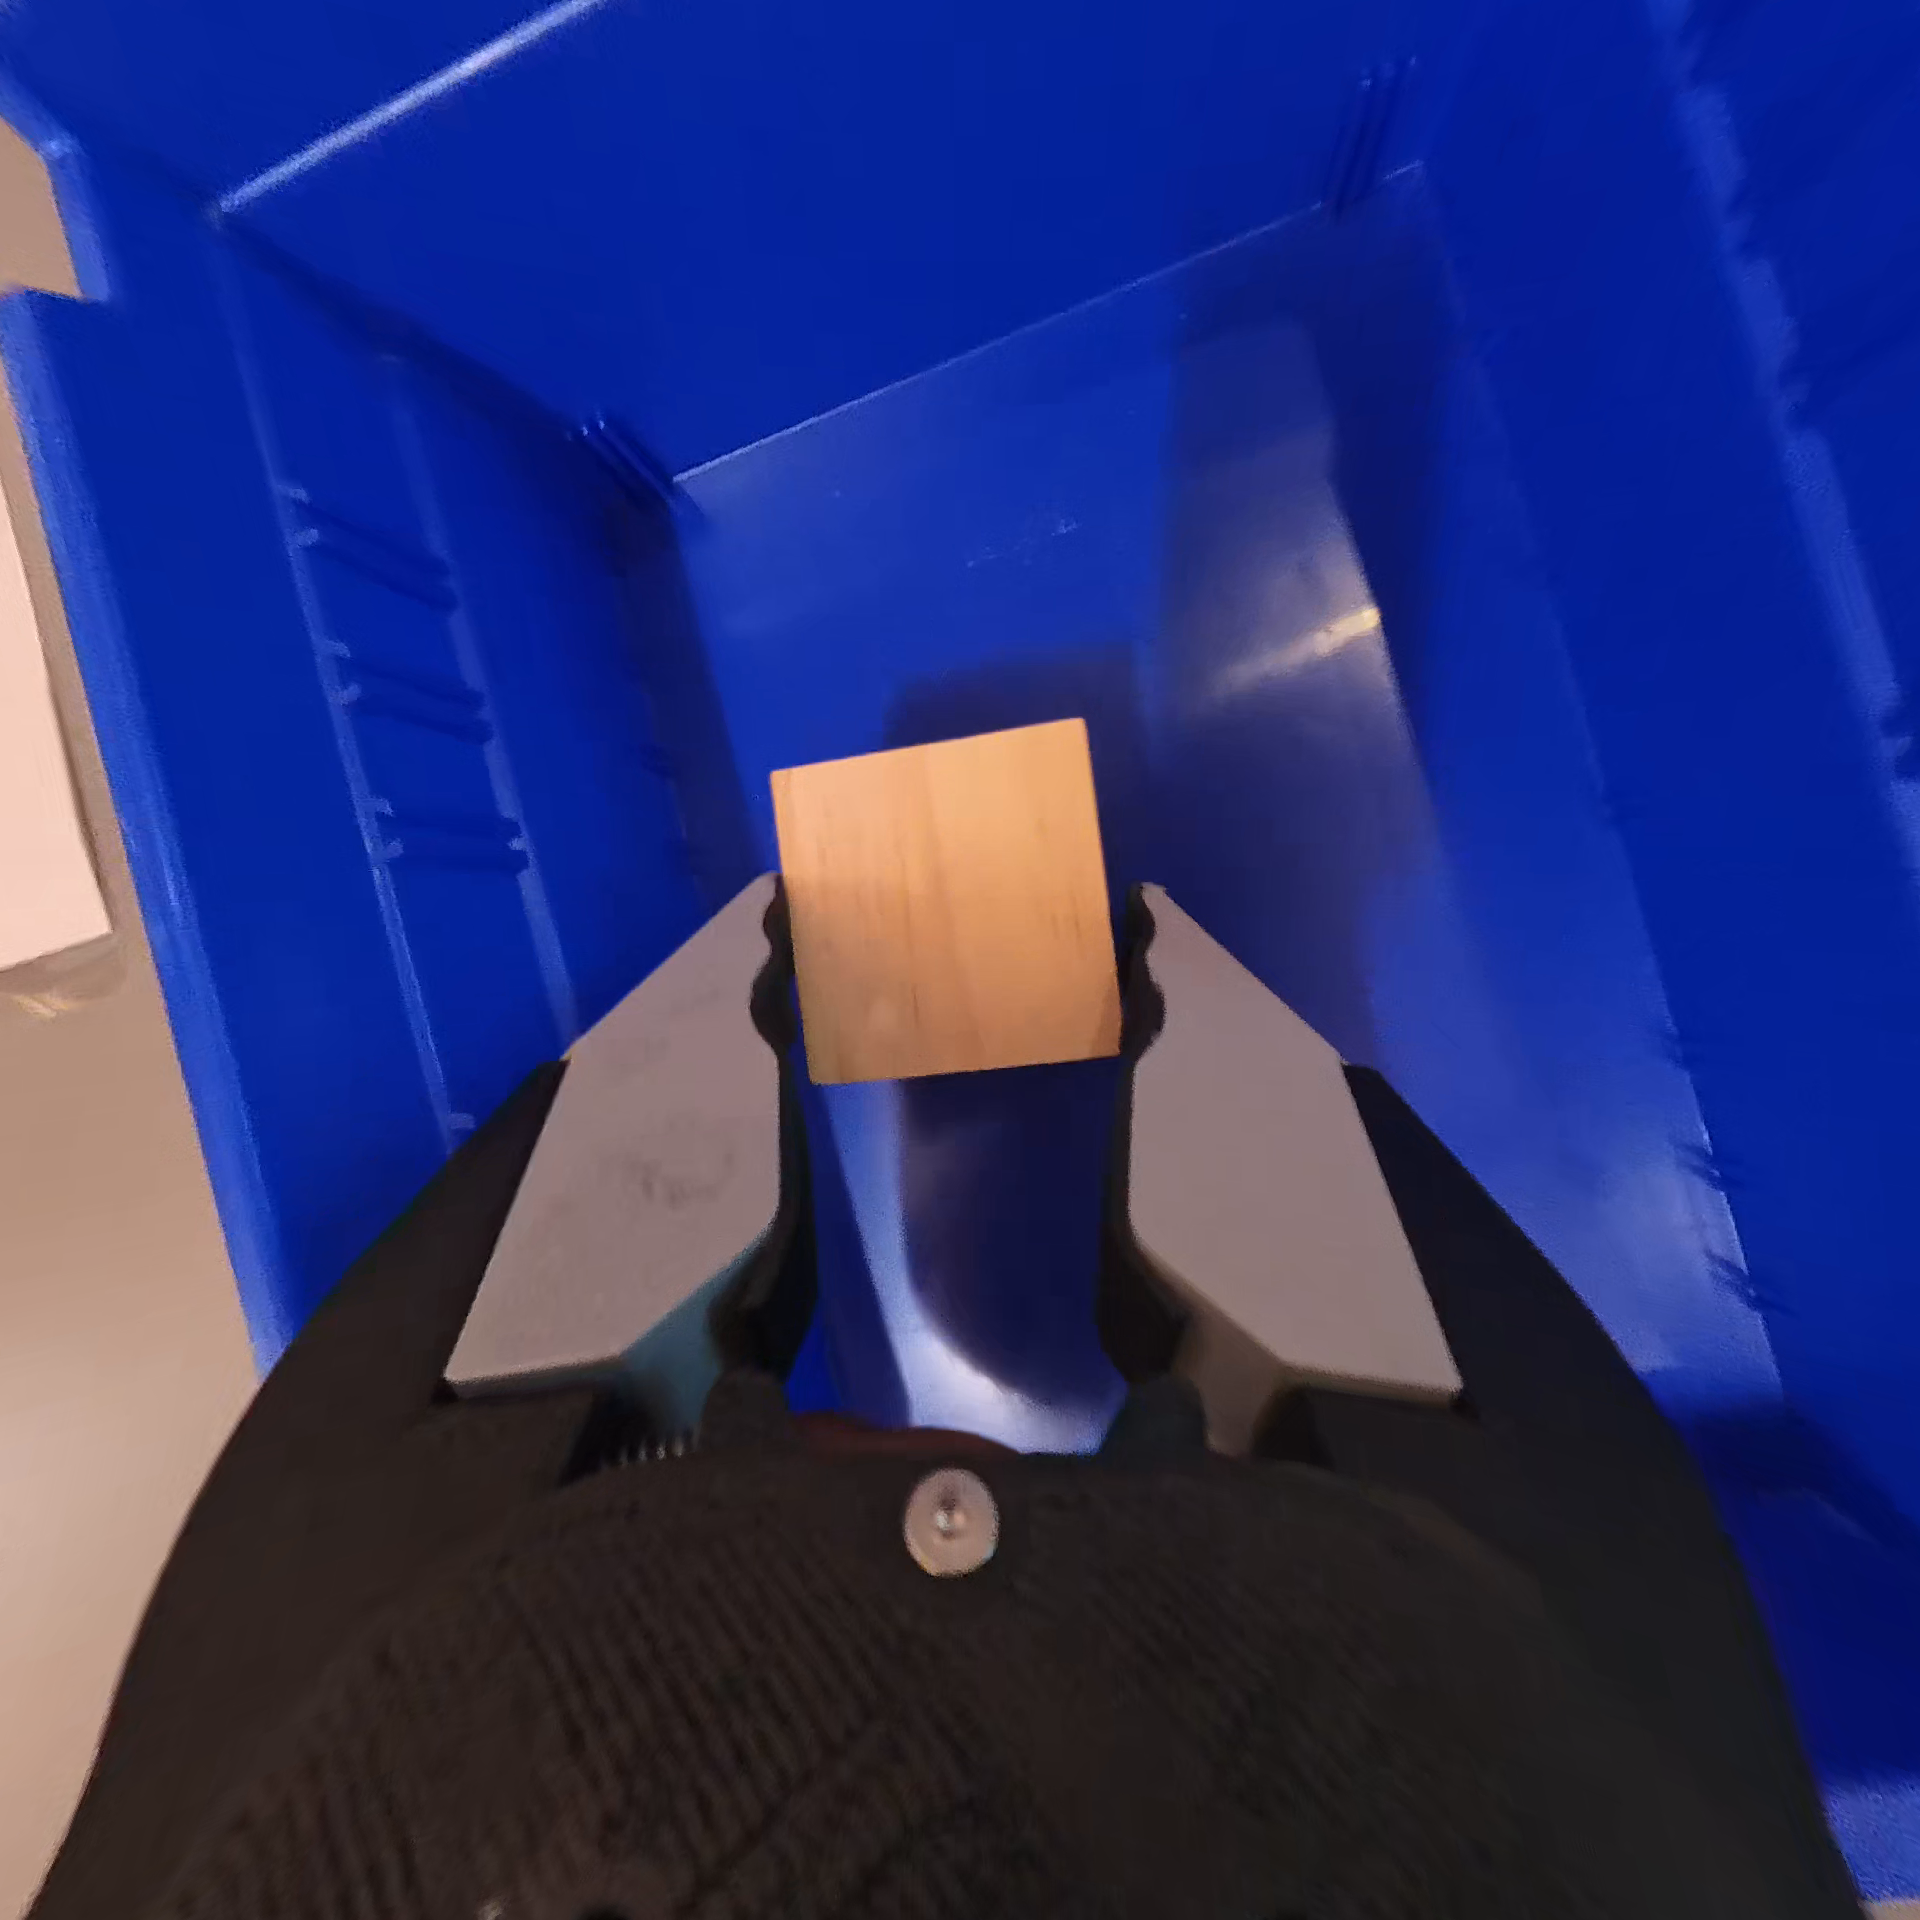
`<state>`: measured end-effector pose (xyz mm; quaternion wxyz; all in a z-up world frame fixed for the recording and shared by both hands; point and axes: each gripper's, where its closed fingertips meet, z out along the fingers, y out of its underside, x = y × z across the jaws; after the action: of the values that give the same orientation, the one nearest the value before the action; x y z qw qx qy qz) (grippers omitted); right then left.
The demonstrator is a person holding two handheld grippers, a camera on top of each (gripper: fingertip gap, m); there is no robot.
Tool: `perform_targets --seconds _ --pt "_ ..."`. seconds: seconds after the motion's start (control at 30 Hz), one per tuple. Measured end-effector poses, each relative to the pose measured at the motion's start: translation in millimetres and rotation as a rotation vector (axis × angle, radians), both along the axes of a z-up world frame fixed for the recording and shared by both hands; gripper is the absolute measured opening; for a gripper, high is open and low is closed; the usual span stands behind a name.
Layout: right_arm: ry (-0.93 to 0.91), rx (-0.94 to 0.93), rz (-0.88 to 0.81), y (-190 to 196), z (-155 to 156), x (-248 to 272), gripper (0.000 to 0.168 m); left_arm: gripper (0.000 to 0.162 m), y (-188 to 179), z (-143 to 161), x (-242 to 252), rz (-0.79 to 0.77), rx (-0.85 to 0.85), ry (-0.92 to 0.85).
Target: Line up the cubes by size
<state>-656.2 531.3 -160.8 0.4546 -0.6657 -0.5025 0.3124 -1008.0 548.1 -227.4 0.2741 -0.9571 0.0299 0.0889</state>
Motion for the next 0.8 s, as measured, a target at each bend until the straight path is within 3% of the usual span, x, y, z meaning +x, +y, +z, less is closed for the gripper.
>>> perform_targets --seconds 0.07,0.2,0.3,0.4,0.47,0.57,0.7,0.8 --pt "0.01 -0.01 0.005 0 1 0 0.053 0.061 5 14 -2 -0.009 0.094 0.046" --pt "0.064 -0.092 0.059 -9 7 -2 0.054 0.061 5 74 25 -0.095 0.434 0.014" --pt "0.154 -0.17 0.162 -24 20 -5 0.055 0.061 -13 123 78 -0.266 0.671 -0.017" --pt "0.303 -0.367 0.366 -50 44 -4 0.055 0.06 -48 158 169 -0.607 0.905 -0.022" --pt "0.379 -0.56 0.51 -65 56 1 0.059 0.06 -79 164 232 -0.852 1.017 -0.002" --pt "0.448 -0.761 0.707 -86 73 12 0.058 0.059 -115 162 299 -1.086 1.096 0.021" --pt "0.443 -0.821 0.781 -99 75 14 0.066 0.059 -147 163 349 -1.268 1.149 -0.05" --pt "0.464 -0.92 0.904 -116 85 20 0.072 0.059 -158 165 367 -1.323 1.179 -0.054"
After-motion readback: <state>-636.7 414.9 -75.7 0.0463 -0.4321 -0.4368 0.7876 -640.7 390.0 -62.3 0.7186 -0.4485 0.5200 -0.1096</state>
